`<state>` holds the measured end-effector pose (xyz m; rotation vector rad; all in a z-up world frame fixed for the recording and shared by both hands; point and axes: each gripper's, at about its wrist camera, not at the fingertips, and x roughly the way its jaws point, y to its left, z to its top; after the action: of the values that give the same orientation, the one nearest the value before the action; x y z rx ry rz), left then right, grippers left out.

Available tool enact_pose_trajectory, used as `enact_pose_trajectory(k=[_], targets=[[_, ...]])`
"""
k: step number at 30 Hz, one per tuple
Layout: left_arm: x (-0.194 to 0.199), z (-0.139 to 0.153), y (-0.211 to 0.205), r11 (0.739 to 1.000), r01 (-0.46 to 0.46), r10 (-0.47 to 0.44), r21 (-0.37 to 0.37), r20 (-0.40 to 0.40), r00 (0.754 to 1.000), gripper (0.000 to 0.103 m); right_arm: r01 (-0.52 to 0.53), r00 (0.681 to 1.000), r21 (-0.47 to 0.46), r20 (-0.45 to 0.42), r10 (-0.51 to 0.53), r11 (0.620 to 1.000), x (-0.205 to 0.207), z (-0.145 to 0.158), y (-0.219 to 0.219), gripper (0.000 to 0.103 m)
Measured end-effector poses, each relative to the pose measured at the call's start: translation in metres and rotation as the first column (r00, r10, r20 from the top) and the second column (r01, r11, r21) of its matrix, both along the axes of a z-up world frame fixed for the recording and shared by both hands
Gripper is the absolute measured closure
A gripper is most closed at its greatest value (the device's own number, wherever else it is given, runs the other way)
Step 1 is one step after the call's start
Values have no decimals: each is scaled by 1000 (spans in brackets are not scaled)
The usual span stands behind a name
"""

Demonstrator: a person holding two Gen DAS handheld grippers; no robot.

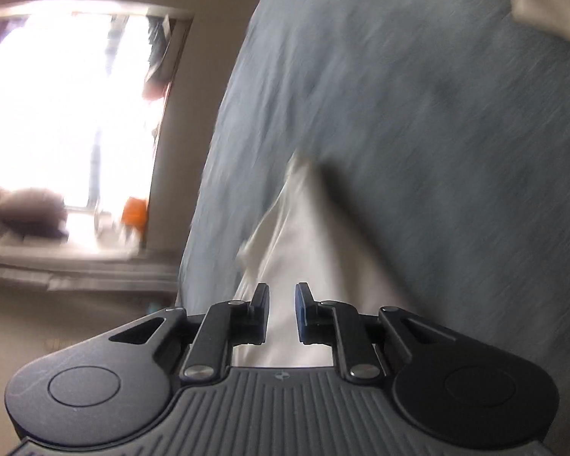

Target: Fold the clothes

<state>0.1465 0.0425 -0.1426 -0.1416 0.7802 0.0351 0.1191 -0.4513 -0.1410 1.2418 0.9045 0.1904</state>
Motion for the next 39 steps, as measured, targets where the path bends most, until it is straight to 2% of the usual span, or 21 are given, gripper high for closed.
enact_pose_trajectory(k=[1, 4, 6, 9, 12, 16, 18, 21, 22, 24, 25, 27, 28, 31, 35, 38, 39], targets=[[0, 0, 0, 1000, -1, 1, -3, -3, 1000, 82, -34, 999, 7, 2, 34, 999, 0, 1, 8, 87], [0, 1, 3, 1000, 10, -10, -11, -5, 1000, 82, -123, 990, -22, -76, 121, 992, 2, -14, 29, 87], [-2, 2, 6, 999, 29, -29, -20, -3, 1000, 82, -138, 985, -81, -118, 128, 987, -5, -22, 31, 88], [-8, 7, 17, 997, 26, -26, -73, 4, 1000, 82, -102, 989, -42, -110, 97, 994, -27, -28, 24, 88], [-21, 22, 24, 996, -19, 25, -89, 75, 997, 82, -89, 991, -51, -105, 84, 995, -41, -20, 18, 87], [-18, 35, 12, 994, 56, -41, -98, 153, 987, 82, -113, 993, -73, -53, 109, 991, -34, -5, 32, 87], [-8, 35, 0, 988, 116, -100, -100, 153, 983, 82, -149, 989, -81, -29, 147, 986, -18, 0, 49, 87], [18, 24, -9, 974, 165, -151, -153, 101, 983, 82, -119, 993, -45, -25, 118, 992, -5, -12, 53, 87], [28, 17, -8, 973, 154, -143, -170, 77, 987, 82, -106, 994, -31, -25, 105, 994, -1, -17, 53, 87], [42, 2, 2, 982, 75, -71, -176, 31, 997, 85, -80, 996, -4, -26, 80, 997, 6, -26, 54, 87], [47, -4, 12, 976, 38, -36, -213, 15, 999, 95, -67, 997, 9, -26, 67, 998, 10, -31, 55, 88], [49, -7, 28, 955, 1, 1, -296, 8, 1000, 97, -40, 999, 37, -28, 41, 999, 17, -40, 56, 93], [48, -4, 31, 951, 0, 6, -308, 17, 1000, 98, -27, 999, 50, -29, 28, 998, 21, -45, 57, 94], [43, 9, 25, 961, 20, -6, -274, 53, 999, 97, -3, 1000, 76, -28, 5, 997, 25, -50, 56, 93], [37, 27, 6, 974, 99, -81, -204, 92, 992, 94, -6, 1000, 99, -24, 8, 995, 28, -47, 61, 91], [34, 27, -11, 975, 146, -136, -167, 71, 988, 91, -23, 1000, 93, -6, 24, 995, 31, -42, 72, 90], [35, 22, -14, 980, 132, -127, -147, 45, 991, 90, -29, 1000, 91, 0, 29, 995, 32, -40, 76, 90]])
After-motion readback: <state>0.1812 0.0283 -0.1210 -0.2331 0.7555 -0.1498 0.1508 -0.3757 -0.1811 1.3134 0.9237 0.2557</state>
